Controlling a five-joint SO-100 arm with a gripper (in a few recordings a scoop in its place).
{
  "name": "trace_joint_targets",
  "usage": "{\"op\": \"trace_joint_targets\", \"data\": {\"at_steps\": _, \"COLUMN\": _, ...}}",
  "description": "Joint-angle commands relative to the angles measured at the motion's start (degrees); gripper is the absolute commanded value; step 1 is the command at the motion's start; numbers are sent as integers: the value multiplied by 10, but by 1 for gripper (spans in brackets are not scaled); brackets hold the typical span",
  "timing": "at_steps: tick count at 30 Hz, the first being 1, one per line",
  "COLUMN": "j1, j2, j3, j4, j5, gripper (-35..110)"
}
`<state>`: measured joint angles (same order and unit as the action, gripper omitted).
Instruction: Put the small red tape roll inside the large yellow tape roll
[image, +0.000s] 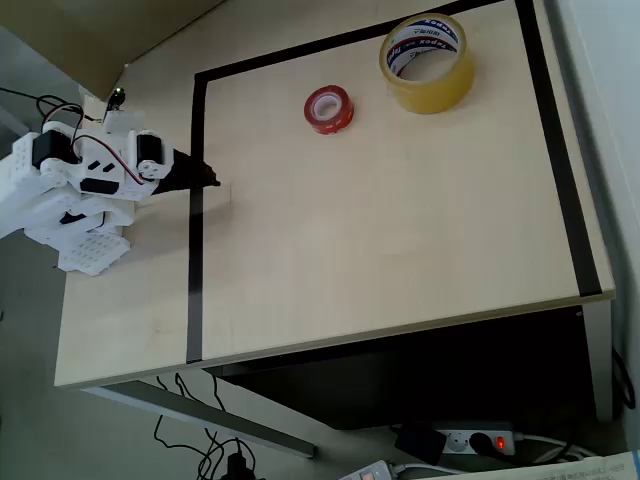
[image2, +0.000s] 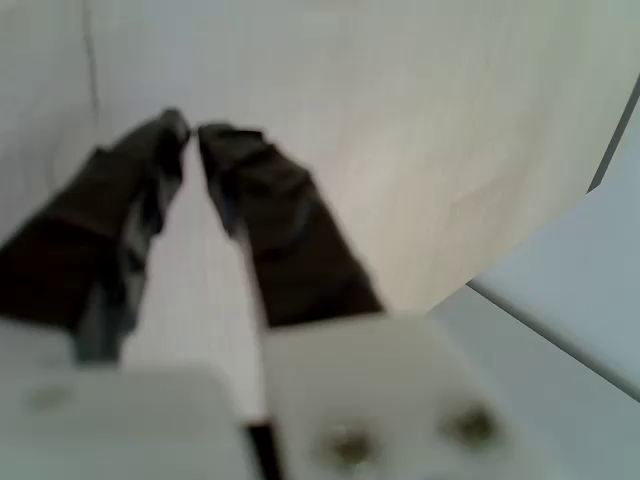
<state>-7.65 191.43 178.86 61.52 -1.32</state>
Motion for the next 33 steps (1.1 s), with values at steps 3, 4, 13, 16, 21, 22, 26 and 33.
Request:
{"op": "trace_joint_targets", "data": {"at_steps": 3, "j1": 125, "j2": -4, "j3": -54, "j4": 118, "j5": 5, "gripper": 0}}
{"op": "trace_joint_targets", "data": {"at_steps": 4, "j1": 130, "j2": -4, "j3": -59, "j4": 120, "j5": 5, "gripper": 0}}
{"op": "trace_joint_targets", "data": {"at_steps": 13, "j1": 131, "j2": -316, "j3": -383, "j4": 101, "j5": -10, "gripper": 0}}
{"op": "trace_joint_targets", "data": {"at_steps": 16, "j1": 96, "j2": -610, "j3": -608, "j4": 157, "j5": -18, "gripper": 0}}
{"op": "trace_joint_targets", "data": {"at_steps": 21, "j1": 46, "j2": -913, "j3": -869, "j4": 276, "j5": -168, "gripper": 0}}
{"op": "trace_joint_targets", "data": {"at_steps": 22, "j1": 36, "j2": -925, "j3": -878, "j4": 265, "j5": -197, "gripper": 0}}
{"op": "trace_joint_targets", "data": {"at_steps": 26, "j1": 29, "j2": -982, "j3": -925, "j4": 222, "j5": -228, "gripper": 13}}
{"op": "trace_joint_targets", "data": {"at_steps": 33, "j1": -19, "j2": -1132, "j3": -1041, "j4": 208, "j5": -243, "gripper": 27}}
